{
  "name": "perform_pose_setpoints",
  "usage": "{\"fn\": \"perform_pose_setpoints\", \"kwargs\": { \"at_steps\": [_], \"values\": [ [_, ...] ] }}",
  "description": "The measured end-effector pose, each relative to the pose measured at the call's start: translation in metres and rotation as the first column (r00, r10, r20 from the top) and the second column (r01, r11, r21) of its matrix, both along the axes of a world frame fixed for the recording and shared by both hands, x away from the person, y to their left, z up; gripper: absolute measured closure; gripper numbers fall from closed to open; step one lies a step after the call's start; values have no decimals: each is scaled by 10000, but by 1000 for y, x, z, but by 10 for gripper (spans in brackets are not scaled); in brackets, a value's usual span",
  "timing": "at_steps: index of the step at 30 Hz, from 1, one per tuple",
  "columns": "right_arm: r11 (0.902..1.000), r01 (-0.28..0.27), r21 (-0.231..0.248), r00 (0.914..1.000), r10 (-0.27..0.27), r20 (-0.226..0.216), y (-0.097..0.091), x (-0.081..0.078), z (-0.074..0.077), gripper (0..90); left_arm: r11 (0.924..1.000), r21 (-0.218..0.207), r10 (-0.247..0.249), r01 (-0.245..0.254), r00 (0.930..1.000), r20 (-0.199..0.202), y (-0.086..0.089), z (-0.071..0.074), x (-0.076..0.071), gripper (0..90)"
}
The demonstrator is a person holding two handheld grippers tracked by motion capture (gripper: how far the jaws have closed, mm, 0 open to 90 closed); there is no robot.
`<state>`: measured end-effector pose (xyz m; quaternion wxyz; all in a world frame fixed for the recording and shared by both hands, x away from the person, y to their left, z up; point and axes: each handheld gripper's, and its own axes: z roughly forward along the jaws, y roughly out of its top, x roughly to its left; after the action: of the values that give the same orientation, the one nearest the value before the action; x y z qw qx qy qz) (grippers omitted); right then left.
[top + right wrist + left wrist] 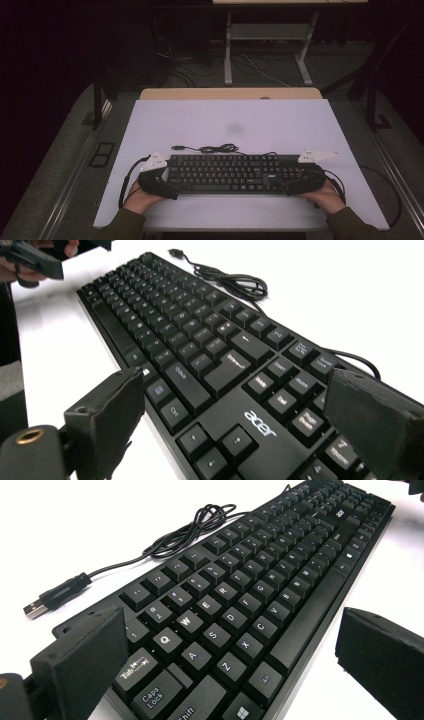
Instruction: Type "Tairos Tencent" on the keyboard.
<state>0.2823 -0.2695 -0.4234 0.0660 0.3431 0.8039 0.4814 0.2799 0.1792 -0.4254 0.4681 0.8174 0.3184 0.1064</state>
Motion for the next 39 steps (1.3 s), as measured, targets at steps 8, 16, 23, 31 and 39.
{"fn": "perform_pose_setpoints", "kwargs": {
  "at_steps": [8, 16, 23, 31, 39],
  "values": [
    [9999, -140, 36, 9999, 140, -5, 9, 4, 2, 91, 10000, -41, 72, -72, 10000, 28, 1, 1, -1, 0],
    [9998, -179, 31, 9998, 179, 29, 13, 6, 4, 92, 9999, -149, 71, -70, 9999, 76, -1, 3, 0, 0],
    [9995, -254, 184, 9997, 254, 15, 18, 12, 7, 92, 9998, -177, 51, -49, 10000, 75, -4, 3, 2, 0],
    [9992, -363, 149, 9993, 362, 63, 22, 13, 8, 92, 9997, -252, 57, -55, 9999, 91, -6, 4, 4, 3],
    [9988, -457, 195, 9989, 456, 79, 27, 15, 10, 92, 9993, -356, 126, -122, 9999, 92, -9, 5, 6, 0]
  ]
}}
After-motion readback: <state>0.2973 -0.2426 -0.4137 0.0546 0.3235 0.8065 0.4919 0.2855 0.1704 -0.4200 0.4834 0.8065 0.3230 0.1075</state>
